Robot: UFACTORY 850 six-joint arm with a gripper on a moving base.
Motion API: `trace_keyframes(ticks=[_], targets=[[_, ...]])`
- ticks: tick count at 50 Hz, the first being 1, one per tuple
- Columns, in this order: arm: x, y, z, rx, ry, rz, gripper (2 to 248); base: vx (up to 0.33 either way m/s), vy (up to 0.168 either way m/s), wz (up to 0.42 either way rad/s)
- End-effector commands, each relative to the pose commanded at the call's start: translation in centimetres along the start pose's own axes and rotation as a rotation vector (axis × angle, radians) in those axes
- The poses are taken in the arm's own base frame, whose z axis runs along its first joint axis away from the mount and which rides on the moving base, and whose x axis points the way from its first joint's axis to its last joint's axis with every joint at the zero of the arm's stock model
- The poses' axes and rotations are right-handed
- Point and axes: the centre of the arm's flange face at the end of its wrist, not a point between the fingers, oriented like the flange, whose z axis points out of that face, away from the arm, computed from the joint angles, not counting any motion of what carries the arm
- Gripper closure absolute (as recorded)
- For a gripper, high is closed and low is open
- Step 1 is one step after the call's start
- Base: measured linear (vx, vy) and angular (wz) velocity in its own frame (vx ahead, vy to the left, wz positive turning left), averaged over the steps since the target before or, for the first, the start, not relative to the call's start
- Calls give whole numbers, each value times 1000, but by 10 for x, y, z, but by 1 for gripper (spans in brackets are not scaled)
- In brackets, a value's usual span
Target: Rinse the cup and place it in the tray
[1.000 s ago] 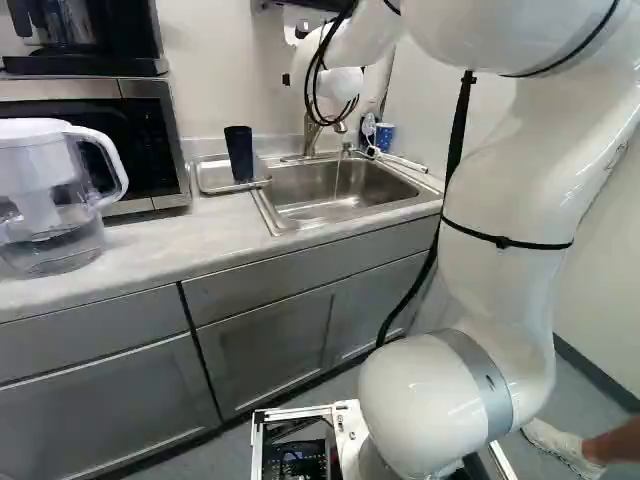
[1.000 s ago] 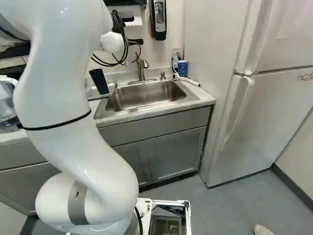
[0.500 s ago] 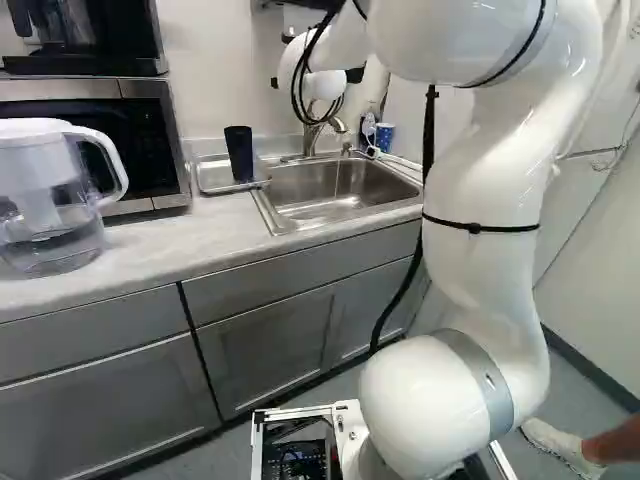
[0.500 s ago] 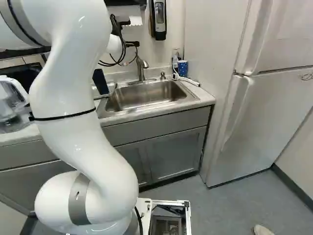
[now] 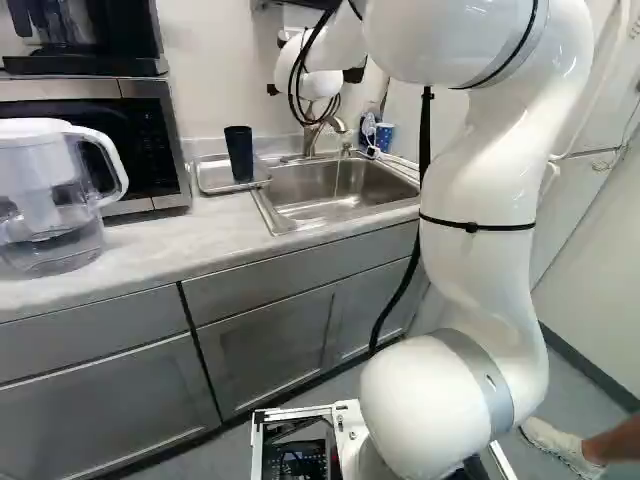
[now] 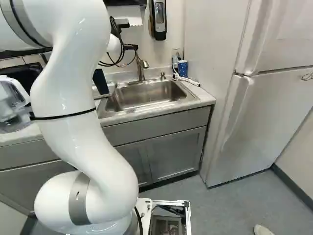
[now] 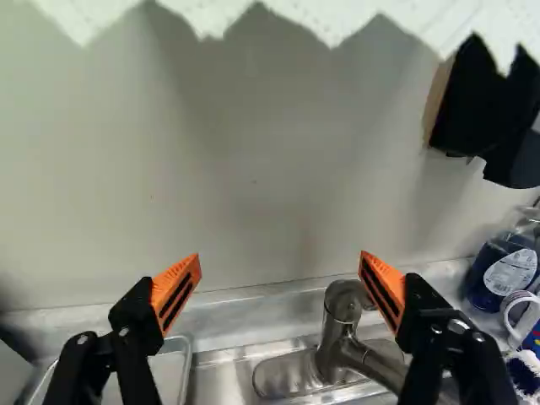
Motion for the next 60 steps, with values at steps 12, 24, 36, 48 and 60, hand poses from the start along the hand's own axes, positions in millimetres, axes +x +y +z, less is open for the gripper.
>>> trace_keyframes(ticks=[12, 24, 36, 48, 60], targets=[[-3, -1, -2, 4, -38, 0, 3, 0, 0, 0], [-7, 5, -18, -2, -75, 1, 3, 0, 0, 0], [-9, 19, -35, -22, -84, 6, 3, 0, 0, 0], [-11, 27, -52, -34, -89, 8, 3, 0, 0, 0], [-13, 34, -76, -46, -95, 11, 3, 0, 0, 0]])
